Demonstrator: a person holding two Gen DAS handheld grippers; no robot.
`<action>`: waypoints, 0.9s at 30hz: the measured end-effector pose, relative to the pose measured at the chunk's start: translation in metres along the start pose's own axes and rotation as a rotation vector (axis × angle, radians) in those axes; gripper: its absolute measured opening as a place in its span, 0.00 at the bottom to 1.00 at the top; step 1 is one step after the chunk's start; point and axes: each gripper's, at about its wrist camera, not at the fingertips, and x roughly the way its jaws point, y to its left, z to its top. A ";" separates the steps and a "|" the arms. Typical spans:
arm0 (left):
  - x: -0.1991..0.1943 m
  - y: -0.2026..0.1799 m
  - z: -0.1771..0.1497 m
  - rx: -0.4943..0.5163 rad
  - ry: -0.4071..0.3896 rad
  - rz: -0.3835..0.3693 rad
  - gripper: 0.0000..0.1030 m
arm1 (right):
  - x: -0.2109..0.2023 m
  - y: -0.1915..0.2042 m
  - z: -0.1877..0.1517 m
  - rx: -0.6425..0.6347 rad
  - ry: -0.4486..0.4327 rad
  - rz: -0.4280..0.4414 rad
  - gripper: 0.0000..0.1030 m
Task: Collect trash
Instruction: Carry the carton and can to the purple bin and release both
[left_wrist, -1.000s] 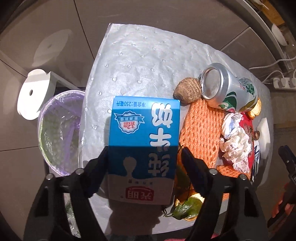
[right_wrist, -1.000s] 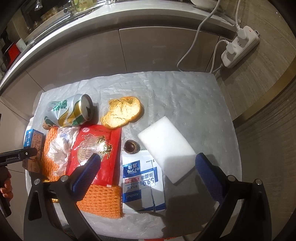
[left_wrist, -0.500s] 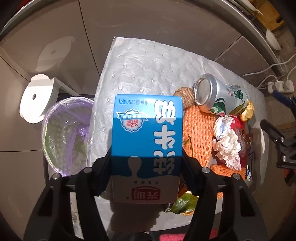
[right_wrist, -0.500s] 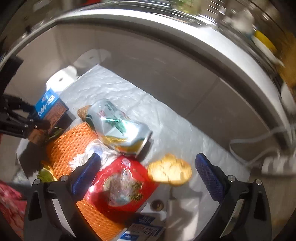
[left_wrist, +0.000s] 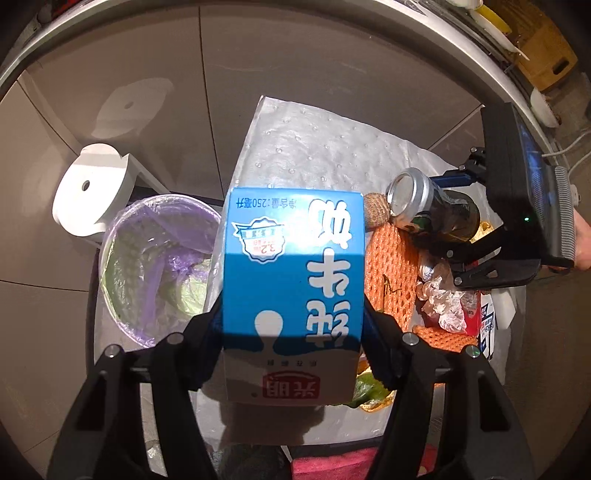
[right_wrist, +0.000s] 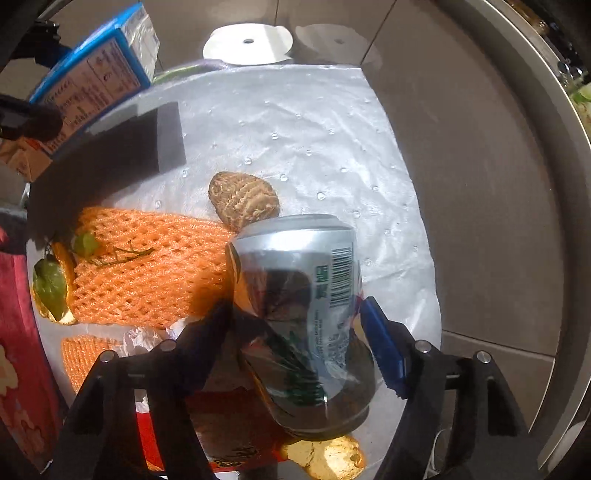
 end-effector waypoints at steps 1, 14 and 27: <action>-0.001 0.002 0.000 -0.007 -0.004 0.003 0.61 | 0.001 -0.002 0.001 0.005 -0.002 0.013 0.65; -0.023 0.024 0.002 -0.041 -0.048 -0.004 0.61 | -0.025 -0.062 -0.026 0.367 -0.139 0.250 0.61; -0.035 0.114 0.001 -0.037 -0.061 0.061 0.61 | -0.152 -0.036 -0.012 0.726 -0.536 0.378 0.60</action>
